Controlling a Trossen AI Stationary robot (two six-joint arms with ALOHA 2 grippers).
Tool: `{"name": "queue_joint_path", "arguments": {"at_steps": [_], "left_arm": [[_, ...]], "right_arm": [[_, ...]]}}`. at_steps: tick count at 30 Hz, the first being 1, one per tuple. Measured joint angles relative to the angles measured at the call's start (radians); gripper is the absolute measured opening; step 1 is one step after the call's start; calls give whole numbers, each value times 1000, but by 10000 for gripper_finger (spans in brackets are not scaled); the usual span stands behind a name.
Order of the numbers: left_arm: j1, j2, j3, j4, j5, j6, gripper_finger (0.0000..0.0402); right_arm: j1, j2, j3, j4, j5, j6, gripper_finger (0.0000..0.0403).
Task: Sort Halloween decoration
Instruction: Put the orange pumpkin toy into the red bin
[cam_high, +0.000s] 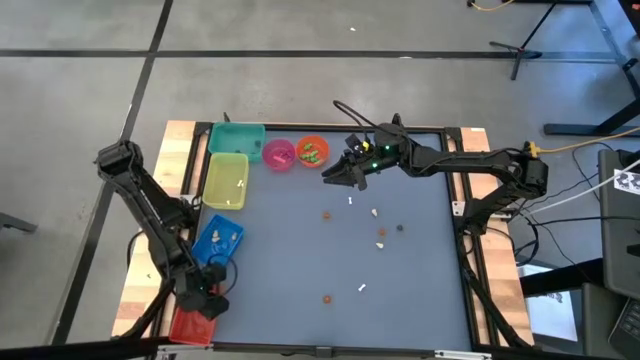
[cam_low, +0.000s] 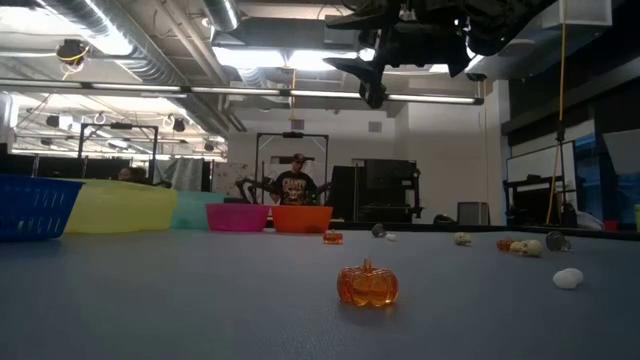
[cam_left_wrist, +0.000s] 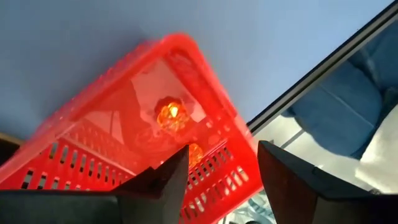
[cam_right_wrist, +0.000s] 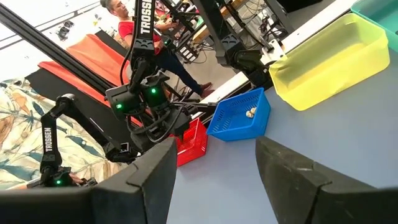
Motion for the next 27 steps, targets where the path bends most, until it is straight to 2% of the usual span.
{"name": "queue_joint_path", "arguments": {"at_steps": [10, 17, 22, 27], "left_arm": [[80, -4, 0, 3, 13, 110, 175], [116, -63, 0, 6, -20, 112, 176], [174, -83, 0, 54, -186, 123, 176], [266, -83, 0, 91, -444, 284, 176]], "right_arm": [[0, 0, 0, 0, 0, 0, 215], [0, 0, 0, 0, 0, 0, 215], [0, 0, 0, 0, 0, 0, 215], [0, 0, 0, 0, 0, 0, 215]]}}
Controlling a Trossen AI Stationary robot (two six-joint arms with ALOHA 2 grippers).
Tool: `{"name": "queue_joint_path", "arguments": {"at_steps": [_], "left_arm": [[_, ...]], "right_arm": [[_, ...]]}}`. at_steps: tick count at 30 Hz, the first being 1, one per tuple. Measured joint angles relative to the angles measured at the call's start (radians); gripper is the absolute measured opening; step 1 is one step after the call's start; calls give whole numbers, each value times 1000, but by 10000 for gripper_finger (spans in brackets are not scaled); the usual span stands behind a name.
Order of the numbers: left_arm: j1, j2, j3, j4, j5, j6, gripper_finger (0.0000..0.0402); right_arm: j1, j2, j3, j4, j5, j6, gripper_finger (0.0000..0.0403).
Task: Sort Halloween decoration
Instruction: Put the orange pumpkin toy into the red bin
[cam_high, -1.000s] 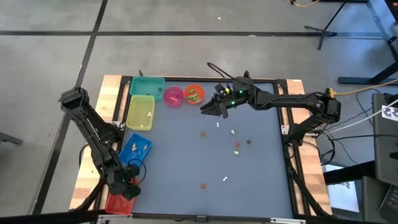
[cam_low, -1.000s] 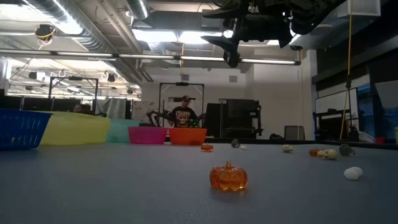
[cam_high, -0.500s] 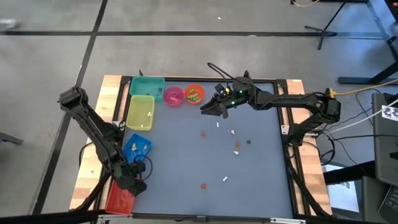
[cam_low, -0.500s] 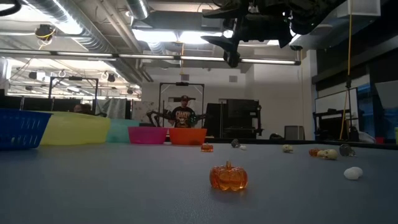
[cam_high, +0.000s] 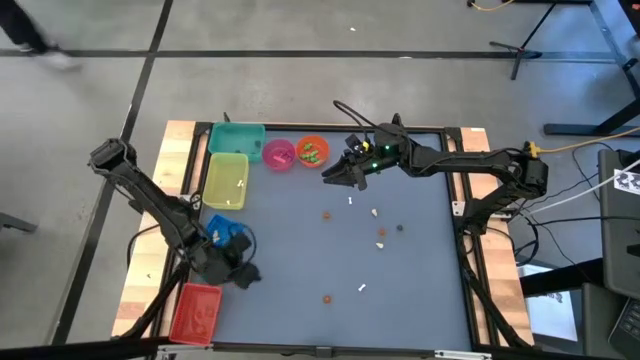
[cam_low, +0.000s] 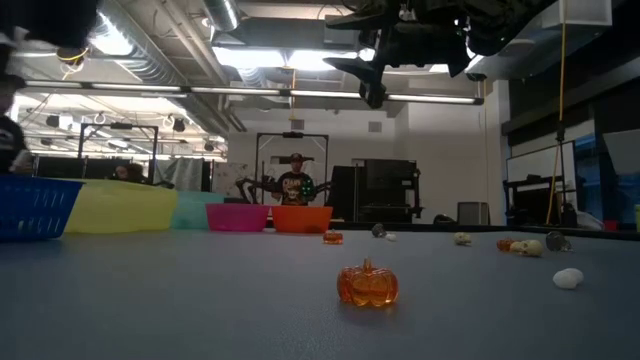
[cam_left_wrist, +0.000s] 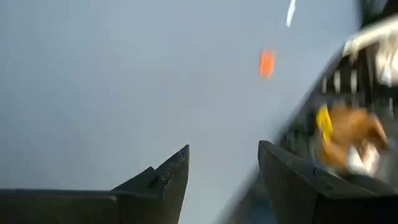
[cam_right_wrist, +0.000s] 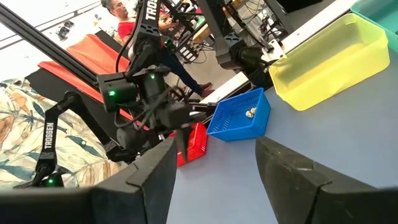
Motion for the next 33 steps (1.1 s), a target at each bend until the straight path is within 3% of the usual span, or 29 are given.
{"name": "queue_joint_path", "arguments": {"at_steps": [7, 12, 17, 20, 25, 33], "left_arm": [[149, 1, 0, 26, -347, 480, 176], [280, 11, 0, 235, -407, 846, 176], [410, 87, 0, 613, -301, 1328, 176], [477, 157, 1, 792, -201, 1502, 176], [570, 285, 1, 931, -84, 1557, 176], [656, 520, 77, 937, 51, 1595, 176]], "right_arm": [[0, 0, 0, 0, 0, 0, 215], [0, 0, 0, 7, -40, 0, 215], [0, 0, 0, 8, -138, 6, 215], [-1, -5, 0, 6, -196, 7, 215], [-9, -52, 1, 15, -218, 4, 215], [-53, -144, 1, 0, -247, -25, 215]]}}
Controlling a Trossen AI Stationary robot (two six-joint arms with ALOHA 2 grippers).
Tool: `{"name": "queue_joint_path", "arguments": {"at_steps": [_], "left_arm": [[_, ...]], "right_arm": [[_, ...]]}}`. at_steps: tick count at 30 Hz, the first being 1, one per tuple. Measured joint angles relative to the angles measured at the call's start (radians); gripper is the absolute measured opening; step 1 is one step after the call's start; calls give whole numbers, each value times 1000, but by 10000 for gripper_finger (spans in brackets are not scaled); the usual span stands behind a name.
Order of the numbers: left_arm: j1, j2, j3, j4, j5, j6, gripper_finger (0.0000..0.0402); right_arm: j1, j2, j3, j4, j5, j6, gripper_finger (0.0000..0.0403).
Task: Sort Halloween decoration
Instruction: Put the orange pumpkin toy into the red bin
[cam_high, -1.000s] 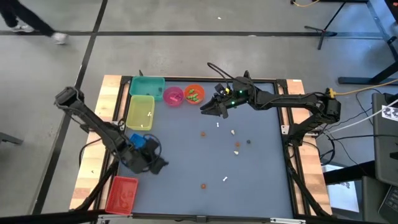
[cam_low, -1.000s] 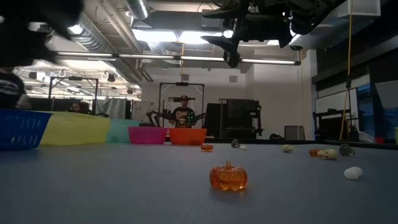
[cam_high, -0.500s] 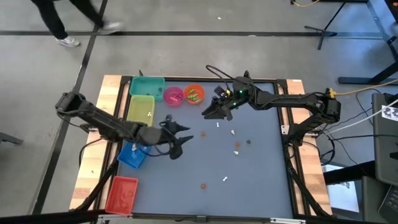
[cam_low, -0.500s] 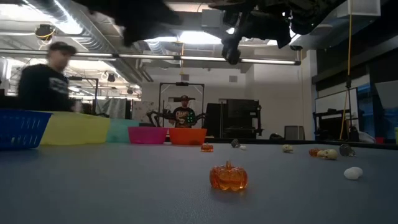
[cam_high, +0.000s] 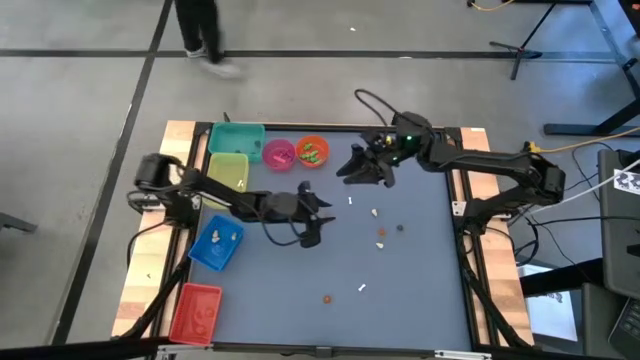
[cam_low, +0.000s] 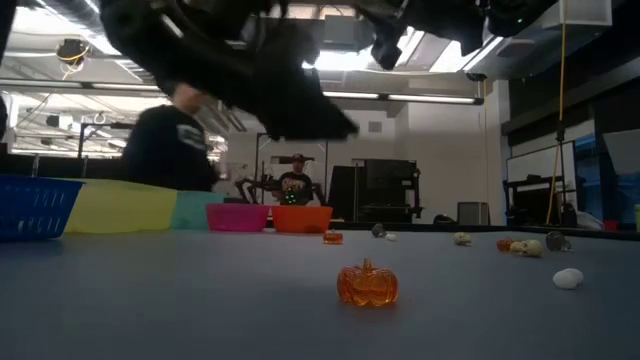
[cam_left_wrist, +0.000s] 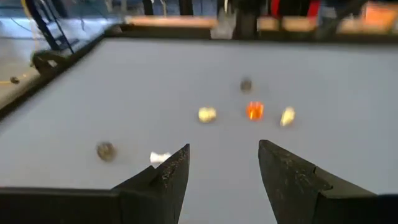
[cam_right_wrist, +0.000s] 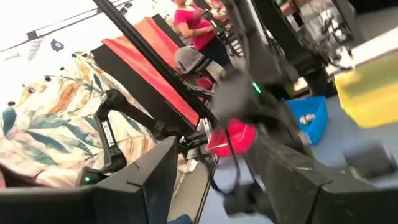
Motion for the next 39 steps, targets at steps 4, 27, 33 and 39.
{"name": "queue_joint_path", "arguments": {"at_steps": [4, 27, 33, 39], "left_arm": [[9, 100, 27, -40, 18, 16, 176], [46, 186, 28, -82, -66, -150, 176], [46, 186, 28, -82, -27, -152, 176], [46, 186, 28, -98, -26, -153, 176]], "right_arm": [[-35, -25, 0, -50, -29, -75, 215], [-72, -14, 0, -458, 406, -415, 215], [-72, -14, 0, -458, 407, -420, 215], [-71, -14, 0, -458, 407, -420, 215]]}}
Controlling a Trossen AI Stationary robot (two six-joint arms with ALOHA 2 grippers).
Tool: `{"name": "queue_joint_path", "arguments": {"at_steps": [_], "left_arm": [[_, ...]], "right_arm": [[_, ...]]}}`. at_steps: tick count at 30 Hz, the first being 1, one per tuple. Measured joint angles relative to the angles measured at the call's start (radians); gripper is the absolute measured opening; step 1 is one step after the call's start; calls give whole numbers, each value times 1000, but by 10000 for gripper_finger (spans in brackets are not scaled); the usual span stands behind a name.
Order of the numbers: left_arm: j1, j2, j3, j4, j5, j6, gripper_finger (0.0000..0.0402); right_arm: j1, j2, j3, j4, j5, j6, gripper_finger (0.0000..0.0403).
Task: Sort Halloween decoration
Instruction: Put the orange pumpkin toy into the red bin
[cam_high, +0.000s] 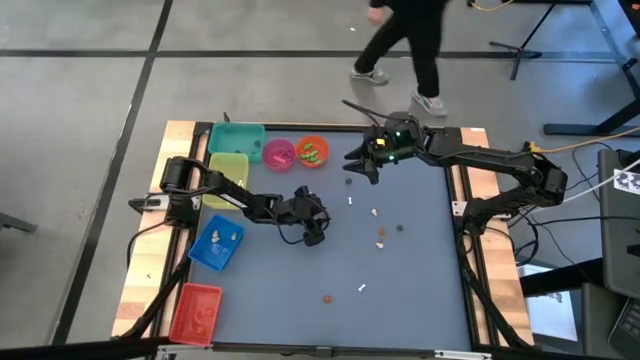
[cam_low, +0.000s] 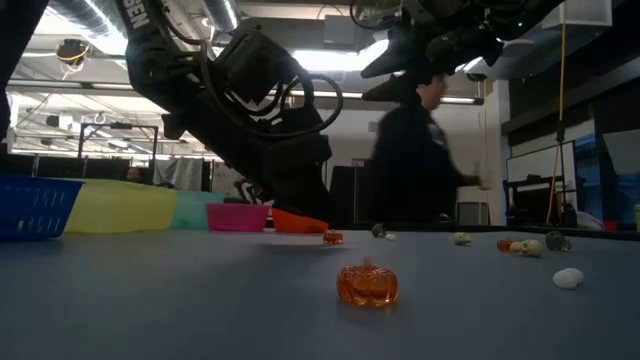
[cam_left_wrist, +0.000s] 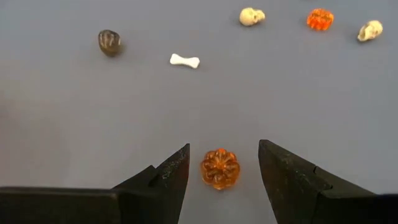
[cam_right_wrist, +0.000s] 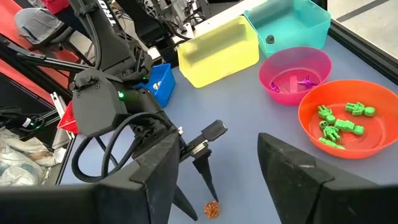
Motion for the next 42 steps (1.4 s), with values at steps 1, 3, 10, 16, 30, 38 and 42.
{"name": "queue_joint_path", "arguments": {"at_steps": [1, 3, 10, 16, 30, 38, 42], "left_arm": [[0, 0, 0, -6, 0, -1, 176], [0, 0, 0, -7, 1, -1, 176], [0, 47, 0, 4, 2, -29, 176], [-2, 83, 1, 23, -7, -50, 176], [0, 87, 2, 22, -9, -50, 122], [-4, 87, 2, 21, -11, -50, 96], [-3, 87, 1, 20, -12, -50, 89]], "right_arm": [[0, 0, 0, 0, 0, 0, 215], [0, 0, 0, 0, 0, 0, 215], [0, 0, 0, 0, 2, 0, 215], [0, 0, 0, -3, 2, -1, 215], [0, 0, -1, -6, 2, -1, 215], [0, 0, -1, -6, 2, -1, 215], [0, 0, -1, -6, 2, -1, 215]]}}
